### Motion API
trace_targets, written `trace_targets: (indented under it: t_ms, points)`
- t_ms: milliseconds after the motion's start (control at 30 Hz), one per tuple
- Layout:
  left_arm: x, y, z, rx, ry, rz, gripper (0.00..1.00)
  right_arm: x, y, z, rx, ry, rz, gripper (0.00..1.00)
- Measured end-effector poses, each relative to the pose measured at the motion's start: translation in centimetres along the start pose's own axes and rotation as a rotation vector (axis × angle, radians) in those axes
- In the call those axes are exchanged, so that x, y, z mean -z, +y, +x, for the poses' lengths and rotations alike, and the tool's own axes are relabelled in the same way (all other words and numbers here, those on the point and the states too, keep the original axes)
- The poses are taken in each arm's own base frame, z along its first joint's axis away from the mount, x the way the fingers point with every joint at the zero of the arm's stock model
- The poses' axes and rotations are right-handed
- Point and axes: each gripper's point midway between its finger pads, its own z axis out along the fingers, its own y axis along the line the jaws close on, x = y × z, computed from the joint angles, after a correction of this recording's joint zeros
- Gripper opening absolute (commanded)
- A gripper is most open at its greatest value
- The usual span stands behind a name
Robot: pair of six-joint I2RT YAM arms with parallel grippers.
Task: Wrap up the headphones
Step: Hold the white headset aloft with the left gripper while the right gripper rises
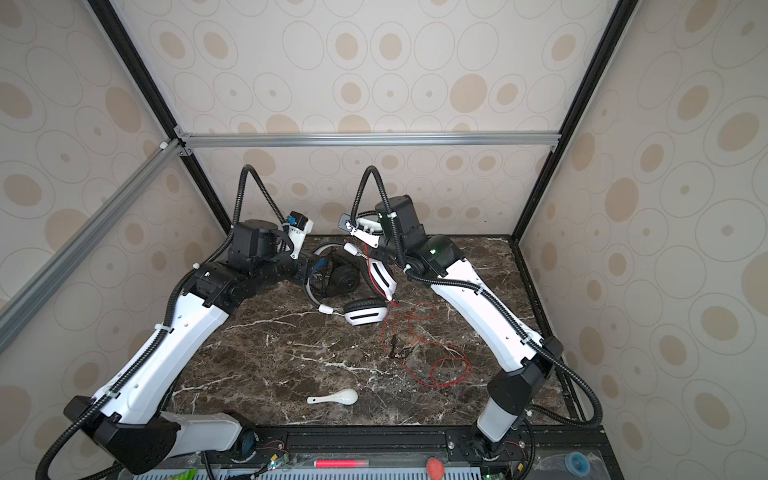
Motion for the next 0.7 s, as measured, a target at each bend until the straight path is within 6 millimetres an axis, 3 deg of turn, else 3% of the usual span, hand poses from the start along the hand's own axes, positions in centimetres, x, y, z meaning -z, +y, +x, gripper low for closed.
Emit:
trace_targets:
  t_ms: [300,500,700]
  points:
    - [1.0,-2.4,-0.6,0.002,-0.041,0.132,0.00,0.5,-0.7,0.1,-0.104,-0.003,-0.002,0.46]
    - [1.4,-3.0,-1.5,0.009,-0.076,0.166,0.00,0.5,-1.5,0.8,-0.194,-0.013,-0.007,0.63]
    - [1.5,-3.4,-1.9,0.026,-0.093,0.190,0.00,2.0,-3.7,2.6,-0.326,-0.044,0.006,0.71]
